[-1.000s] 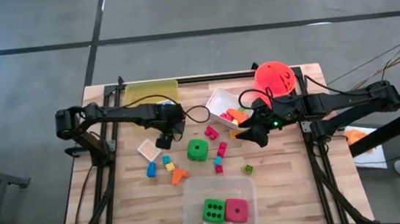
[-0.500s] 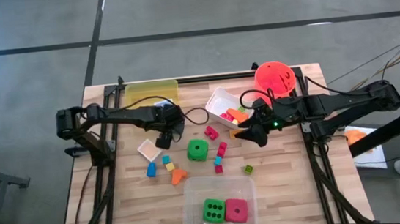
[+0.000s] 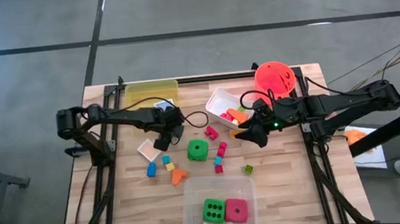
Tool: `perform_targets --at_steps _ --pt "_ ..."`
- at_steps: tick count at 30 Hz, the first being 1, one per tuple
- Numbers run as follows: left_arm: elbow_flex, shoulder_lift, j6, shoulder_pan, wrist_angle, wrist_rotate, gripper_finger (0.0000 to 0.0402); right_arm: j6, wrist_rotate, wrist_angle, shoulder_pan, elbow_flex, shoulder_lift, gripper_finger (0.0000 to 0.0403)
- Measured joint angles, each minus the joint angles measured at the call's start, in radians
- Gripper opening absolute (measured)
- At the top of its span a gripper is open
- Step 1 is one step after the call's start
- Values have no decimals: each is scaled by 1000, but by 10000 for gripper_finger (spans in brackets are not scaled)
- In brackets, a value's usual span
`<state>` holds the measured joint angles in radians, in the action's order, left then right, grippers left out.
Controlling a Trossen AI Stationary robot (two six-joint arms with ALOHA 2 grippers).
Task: Pick & Place Toys
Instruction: Put the green game piece into the white bin
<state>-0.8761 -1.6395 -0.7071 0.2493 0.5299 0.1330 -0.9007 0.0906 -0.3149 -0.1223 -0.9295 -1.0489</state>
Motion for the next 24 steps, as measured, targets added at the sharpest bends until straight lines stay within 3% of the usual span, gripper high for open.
perform_targets --at_steps 9,18,24 --pt "-6 -65 -19 -22 -3 15 253 -14 1 6 -13 0 0 337" --pt "-22 -54 -92 -34 40 51 253 -16 18 6 -29 0 0 337" --pt "-33 -49 -250 -32 159 31 244 -16 18 6 -29 0 0 337"
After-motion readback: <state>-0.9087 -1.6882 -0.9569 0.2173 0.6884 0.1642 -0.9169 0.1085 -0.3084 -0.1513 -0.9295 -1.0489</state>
